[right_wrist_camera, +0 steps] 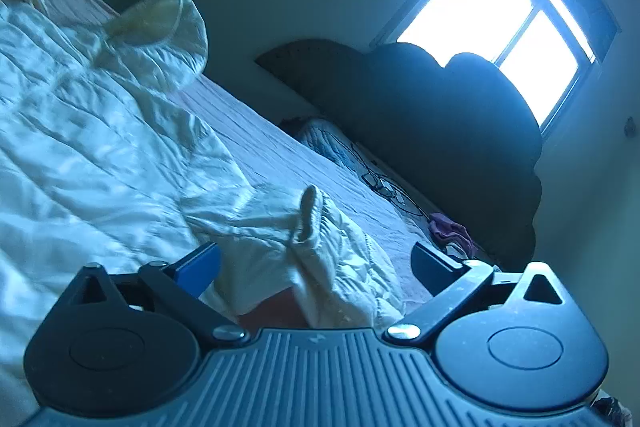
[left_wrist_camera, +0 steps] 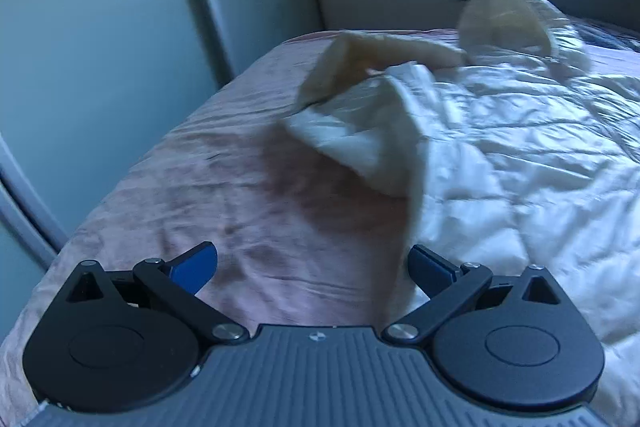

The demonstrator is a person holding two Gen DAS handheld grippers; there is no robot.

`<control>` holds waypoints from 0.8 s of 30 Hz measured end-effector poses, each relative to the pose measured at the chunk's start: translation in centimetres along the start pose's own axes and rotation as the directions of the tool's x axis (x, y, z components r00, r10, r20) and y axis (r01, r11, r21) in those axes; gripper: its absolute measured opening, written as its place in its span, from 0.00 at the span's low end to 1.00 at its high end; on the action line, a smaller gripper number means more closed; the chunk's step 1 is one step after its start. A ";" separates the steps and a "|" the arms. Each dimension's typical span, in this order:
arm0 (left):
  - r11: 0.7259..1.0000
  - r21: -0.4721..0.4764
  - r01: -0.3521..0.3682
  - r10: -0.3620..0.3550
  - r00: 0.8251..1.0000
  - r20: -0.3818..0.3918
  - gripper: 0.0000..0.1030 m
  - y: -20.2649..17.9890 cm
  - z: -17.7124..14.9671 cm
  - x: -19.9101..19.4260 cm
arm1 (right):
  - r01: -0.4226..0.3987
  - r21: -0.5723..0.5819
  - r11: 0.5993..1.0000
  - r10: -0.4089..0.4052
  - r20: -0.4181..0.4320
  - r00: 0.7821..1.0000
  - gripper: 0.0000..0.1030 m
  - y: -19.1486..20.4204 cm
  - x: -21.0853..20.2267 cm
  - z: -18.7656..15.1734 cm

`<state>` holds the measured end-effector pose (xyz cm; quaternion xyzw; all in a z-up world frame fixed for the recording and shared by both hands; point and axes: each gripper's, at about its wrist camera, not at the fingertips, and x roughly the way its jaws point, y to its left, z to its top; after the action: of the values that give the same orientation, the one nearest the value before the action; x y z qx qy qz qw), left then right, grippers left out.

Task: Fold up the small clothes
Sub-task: 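Lower the right gripper onto the jacket sleeve cuff and close on it, then lift the gripped sleeve with the right gripper and carry it across the jacket body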

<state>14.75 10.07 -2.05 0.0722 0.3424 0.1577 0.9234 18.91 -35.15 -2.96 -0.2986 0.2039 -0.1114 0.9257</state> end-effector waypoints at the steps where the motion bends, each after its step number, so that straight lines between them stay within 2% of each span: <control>1: 1.000 -0.015 -0.008 0.008 1.000 0.000 1.00 0.3 0.2 0.2 | -0.003 0.013 1.000 0.003 -0.010 1.000 0.93 -0.4 0.6 0.0; 5: 0.999 -0.033 -0.001 0.001 1.000 0.014 1.00 -0.3 0.4 0.0 | -0.009 0.069 0.998 0.010 -0.021 1.000 0.86 -1.3 2.2 0.1; 7: 1.000 -0.014 -0.003 0.004 1.000 0.009 1.00 -1.3 0.0 0.4 | 0.005 0.055 0.998 -0.004 -0.018 1.000 0.83 -1.0 2.8 -0.1; 9: 1.000 -0.002 -0.011 0.011 1.000 -0.007 1.00 -1.9 -0.5 0.8 | 0.025 0.019 0.999 -0.025 -0.027 0.999 0.76 -0.3 3.5 -0.3; 12: 1.000 0.000 -0.026 0.026 1.000 -0.001 1.00 -1.8 -1.3 1.0 | 0.022 0.007 1.000 -0.021 -0.041 0.999 0.70 0.1 4.3 -0.6; 14: 0.999 0.006 -0.032 0.032 0.999 0.005 1.00 -1.6 -1.5 1.0 | 0.007 0.032 0.999 -0.006 -0.041 0.999 0.59 -0.1 4.4 -0.7; 16: 0.999 0.006 -0.035 0.035 0.999 0.005 1.00 -1.4 -1.6 1.1 | -0.007 0.064 0.998 0.010 -0.048 0.999 0.56 -0.4 4.6 -0.6; 19: 1.000 0.012 -0.029 0.029 1.000 0.010 1.00 -1.1 -1.7 0.9 | -0.052 0.131 0.990 0.060 -0.055 0.997 0.45 -1.0 4.8 -0.5; 24: 0.997 0.044 -0.056 0.055 0.998 0.025 1.00 -0.7 -2.0 0.9 | -0.096 0.257 0.962 0.114 -0.056 0.992 0.41 -2.5 5.1 -0.5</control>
<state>14.23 9.73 -4.29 0.1043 0.3327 0.1744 0.9209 23.03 -39.08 -3.36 -0.1622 0.2358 -0.0979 0.9532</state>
